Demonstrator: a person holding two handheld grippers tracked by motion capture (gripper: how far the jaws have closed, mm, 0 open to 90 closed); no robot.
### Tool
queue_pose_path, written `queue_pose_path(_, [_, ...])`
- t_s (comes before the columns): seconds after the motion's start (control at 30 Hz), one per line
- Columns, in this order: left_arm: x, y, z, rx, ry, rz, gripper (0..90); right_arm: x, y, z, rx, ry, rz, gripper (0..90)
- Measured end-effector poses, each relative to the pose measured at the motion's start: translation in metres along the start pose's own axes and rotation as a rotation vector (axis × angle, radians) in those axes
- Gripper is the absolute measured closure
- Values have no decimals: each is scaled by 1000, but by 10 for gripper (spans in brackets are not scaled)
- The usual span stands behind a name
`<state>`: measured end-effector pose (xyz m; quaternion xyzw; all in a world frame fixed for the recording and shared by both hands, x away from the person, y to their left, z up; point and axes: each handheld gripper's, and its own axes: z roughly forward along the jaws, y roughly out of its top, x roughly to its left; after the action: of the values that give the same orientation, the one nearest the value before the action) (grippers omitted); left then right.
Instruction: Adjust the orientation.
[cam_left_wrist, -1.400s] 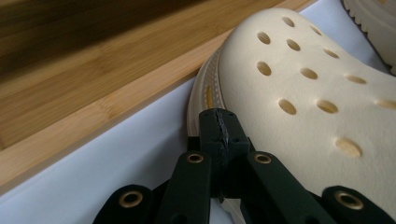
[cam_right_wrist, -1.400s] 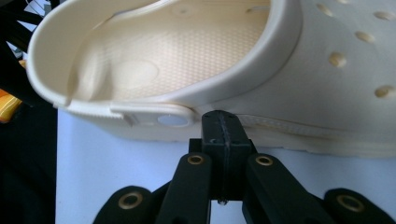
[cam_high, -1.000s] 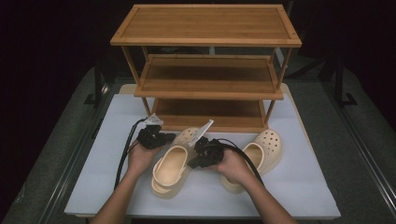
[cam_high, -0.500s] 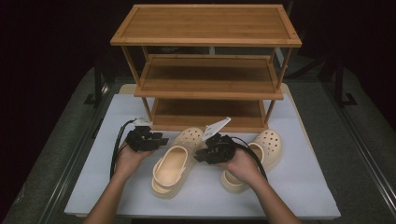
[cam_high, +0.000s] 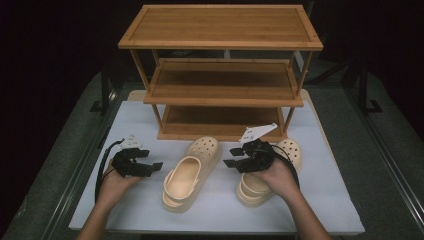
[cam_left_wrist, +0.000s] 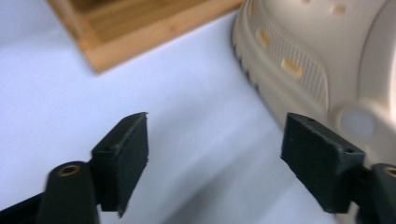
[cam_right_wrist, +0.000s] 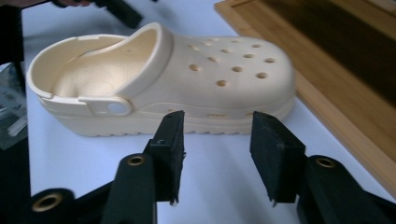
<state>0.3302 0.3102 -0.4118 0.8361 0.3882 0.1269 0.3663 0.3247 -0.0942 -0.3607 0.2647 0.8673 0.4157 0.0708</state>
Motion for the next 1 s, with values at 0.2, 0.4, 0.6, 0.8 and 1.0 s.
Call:
queue_pose_path(0.2, [6,-27,-14,11,42,-20,110,-6,-10,-20,-43,-43,29,484])
queue_pose_path(0.4, [8,-52,-21,25,75,-19,14,-16,-22,-43,-71,-89,68,470])
queue_pose_path(0.6, [10,-72,-21,24,77,-8,0,-28,-41,-68,-84,-143,113,484])
queue_pose_path(0.8, [6,-73,-20,30,95,33,0,-41,-72,-97,-110,-205,169,516])
queue_pose_path(1.0, [6,-74,-20,28,95,34,0,-54,-107,-120,-110,-262,236,618])
